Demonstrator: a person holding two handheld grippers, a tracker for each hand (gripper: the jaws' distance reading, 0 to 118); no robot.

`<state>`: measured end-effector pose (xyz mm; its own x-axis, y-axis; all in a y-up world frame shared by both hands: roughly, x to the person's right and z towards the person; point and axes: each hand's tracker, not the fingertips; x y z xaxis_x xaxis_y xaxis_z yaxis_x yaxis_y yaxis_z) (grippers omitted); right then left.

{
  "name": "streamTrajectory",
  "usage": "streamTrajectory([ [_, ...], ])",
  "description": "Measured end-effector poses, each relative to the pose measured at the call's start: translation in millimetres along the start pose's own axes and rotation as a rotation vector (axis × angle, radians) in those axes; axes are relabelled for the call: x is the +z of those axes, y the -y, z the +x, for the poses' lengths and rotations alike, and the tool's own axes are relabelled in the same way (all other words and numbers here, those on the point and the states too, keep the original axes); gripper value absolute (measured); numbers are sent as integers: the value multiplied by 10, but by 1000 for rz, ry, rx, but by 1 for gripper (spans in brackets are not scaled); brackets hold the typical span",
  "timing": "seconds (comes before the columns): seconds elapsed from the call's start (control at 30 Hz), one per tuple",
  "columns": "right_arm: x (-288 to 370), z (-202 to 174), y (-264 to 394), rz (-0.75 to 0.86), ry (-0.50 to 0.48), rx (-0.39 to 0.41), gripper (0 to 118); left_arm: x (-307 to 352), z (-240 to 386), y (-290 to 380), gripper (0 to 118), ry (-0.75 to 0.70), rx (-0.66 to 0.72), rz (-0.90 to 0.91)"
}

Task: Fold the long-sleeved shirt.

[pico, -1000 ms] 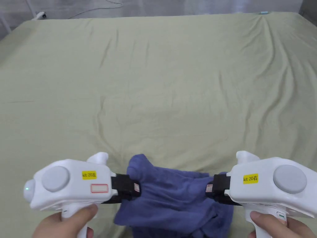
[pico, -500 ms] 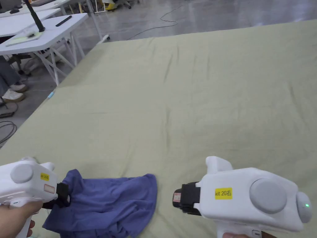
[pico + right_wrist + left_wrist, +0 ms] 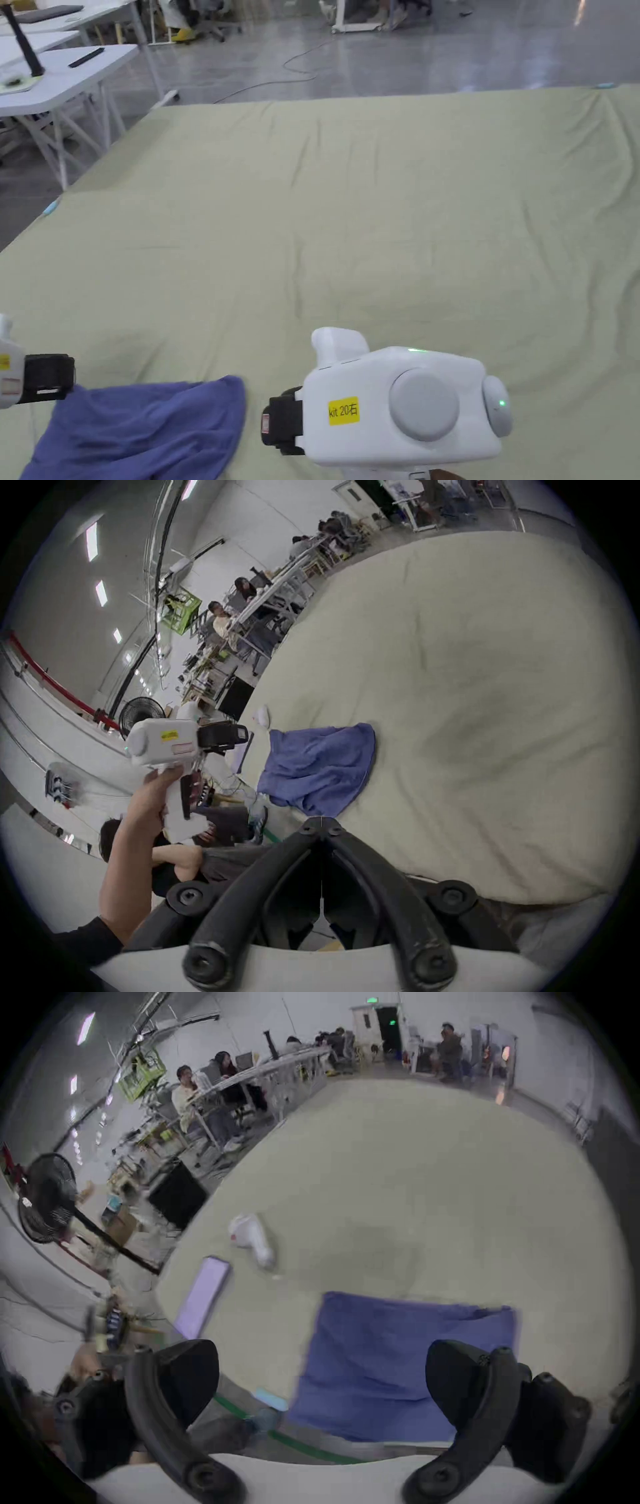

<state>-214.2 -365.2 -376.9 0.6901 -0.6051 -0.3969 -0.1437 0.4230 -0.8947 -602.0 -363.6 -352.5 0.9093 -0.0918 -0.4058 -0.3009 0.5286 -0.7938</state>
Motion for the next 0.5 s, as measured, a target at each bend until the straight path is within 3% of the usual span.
streamTrajectory([
  [0.03, 100, 27, -20, 21, 0, 0, 0, 143, 66, -24, 98, 104, 51, -8],
  [0.07, 252, 68, -55, 48, 2, 4, 0, 347, 152, -50, 54, 250, 111, -4],
  [0.1, 447, 123, -111, 97, 10, 13, 0, 502, 209, -128, 0, 368, 156, 41],
  [0.17, 870, 214, -236, 204, 63, 43, 0, 942, 494, -178, 0, 413, 85, 176],
  [0.3, 2059, 263, -446, 582, 307, 163, 0, 2007, 1236, -307, 0, 381, -130, 539],
  [0.4, 2830, 209, -435, 828, 463, 241, 0, 2620, 1789, -231, 0, 384, -177, 796],
  [0.5, 3319, 150, -389, 941, 528, 311, 0, 2956, 2243, -76, 0, 385, -155, 1022],
])
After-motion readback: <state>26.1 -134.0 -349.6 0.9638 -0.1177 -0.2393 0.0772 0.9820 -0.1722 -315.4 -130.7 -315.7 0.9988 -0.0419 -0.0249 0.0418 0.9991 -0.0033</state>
